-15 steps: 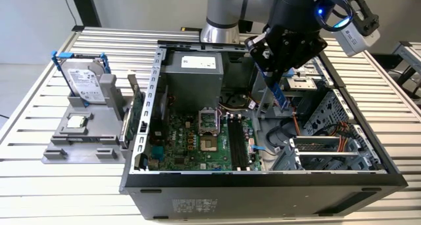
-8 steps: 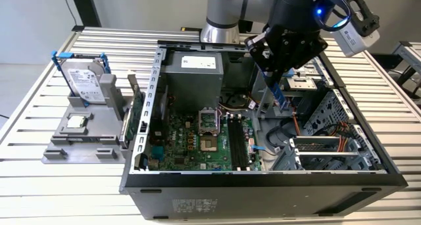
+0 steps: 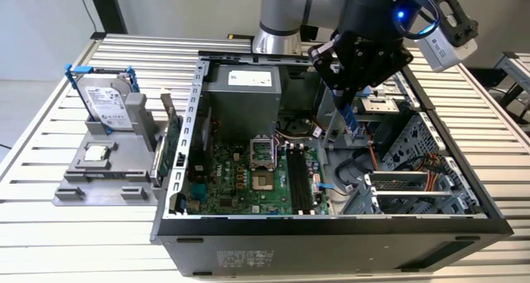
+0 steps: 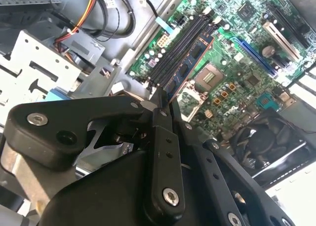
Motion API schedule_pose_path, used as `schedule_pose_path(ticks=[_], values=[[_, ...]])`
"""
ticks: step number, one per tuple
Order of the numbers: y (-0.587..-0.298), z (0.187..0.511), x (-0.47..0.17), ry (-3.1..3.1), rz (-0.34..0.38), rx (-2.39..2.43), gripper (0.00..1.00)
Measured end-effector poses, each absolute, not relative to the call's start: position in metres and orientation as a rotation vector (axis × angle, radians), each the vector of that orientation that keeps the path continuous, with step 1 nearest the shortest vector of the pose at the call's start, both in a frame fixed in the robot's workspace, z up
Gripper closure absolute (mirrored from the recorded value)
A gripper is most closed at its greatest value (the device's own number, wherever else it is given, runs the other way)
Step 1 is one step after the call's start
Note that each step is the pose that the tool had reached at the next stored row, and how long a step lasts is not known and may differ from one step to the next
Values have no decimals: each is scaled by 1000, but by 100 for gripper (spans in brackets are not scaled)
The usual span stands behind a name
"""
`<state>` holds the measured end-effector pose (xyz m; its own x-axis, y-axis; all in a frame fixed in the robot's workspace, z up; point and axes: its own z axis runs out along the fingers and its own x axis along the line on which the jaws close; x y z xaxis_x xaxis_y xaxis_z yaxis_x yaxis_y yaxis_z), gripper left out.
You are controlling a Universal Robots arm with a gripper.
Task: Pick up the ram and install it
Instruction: 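Pick up the ram and move it above insertion slot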
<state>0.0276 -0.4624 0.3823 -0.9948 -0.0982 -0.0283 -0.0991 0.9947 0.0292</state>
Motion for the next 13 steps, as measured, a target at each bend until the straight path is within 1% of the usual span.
schedule_pose_path(ticks=[13], values=[[-462, 382, 28, 3113, 46, -61, 100]])
